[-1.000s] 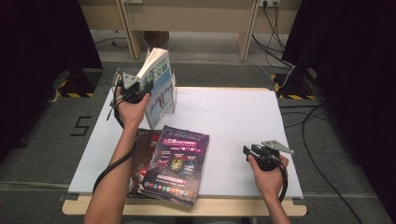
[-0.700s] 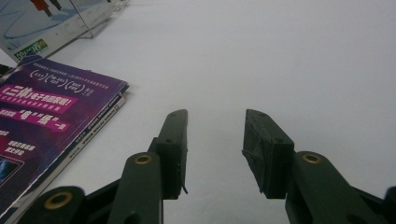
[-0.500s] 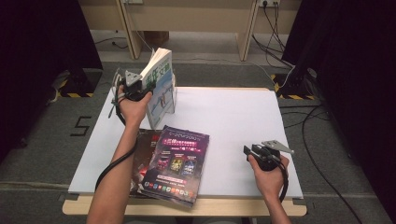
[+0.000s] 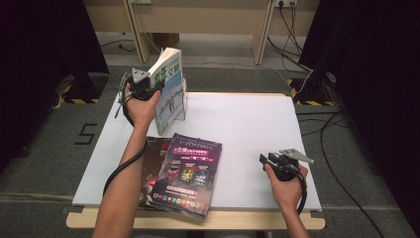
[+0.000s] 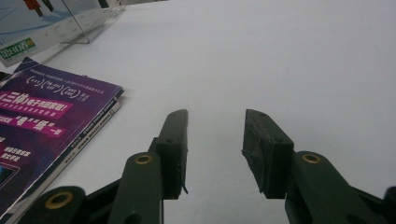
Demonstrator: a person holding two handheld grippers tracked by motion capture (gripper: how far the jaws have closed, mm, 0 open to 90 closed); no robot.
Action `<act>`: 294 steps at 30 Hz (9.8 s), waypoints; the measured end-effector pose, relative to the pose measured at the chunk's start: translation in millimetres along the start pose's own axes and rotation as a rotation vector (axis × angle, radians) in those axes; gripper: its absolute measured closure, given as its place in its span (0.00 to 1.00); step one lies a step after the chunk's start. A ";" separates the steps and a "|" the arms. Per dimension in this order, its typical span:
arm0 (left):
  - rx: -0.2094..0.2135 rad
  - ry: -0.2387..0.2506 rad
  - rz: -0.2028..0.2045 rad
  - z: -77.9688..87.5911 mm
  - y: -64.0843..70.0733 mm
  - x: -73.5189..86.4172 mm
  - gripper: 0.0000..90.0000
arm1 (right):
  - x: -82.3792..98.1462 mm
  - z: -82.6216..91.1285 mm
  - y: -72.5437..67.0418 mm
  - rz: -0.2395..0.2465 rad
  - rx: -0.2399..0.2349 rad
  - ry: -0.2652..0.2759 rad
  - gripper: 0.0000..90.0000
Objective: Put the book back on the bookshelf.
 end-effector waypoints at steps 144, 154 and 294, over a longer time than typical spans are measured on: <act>0.186 -0.149 -0.024 44.6 31.4 78.1 0.39 | -5.6 0.7 -21.2 0.040 -0.023 0.000 0.67; 0.235 -0.230 0.011 63.9 26.3 111.3 0.42 | -9.5 -1.2 -29.7 0.045 -0.043 -0.006 0.67; 0.208 -0.477 -0.024 120.5 55.7 190.1 0.74 | -57.6 -121.8 -101.9 -0.144 -0.321 -0.354 0.69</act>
Point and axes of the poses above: each handheld gripper's, and its own axes: z roughly backward along the jaws, x roughly out of its underside, y roughly to its right, the point moved 2 cm from there along -z, roughly forward along the jaws, and after that the axes turned 3 degrees about x, right-handed, at the moved point
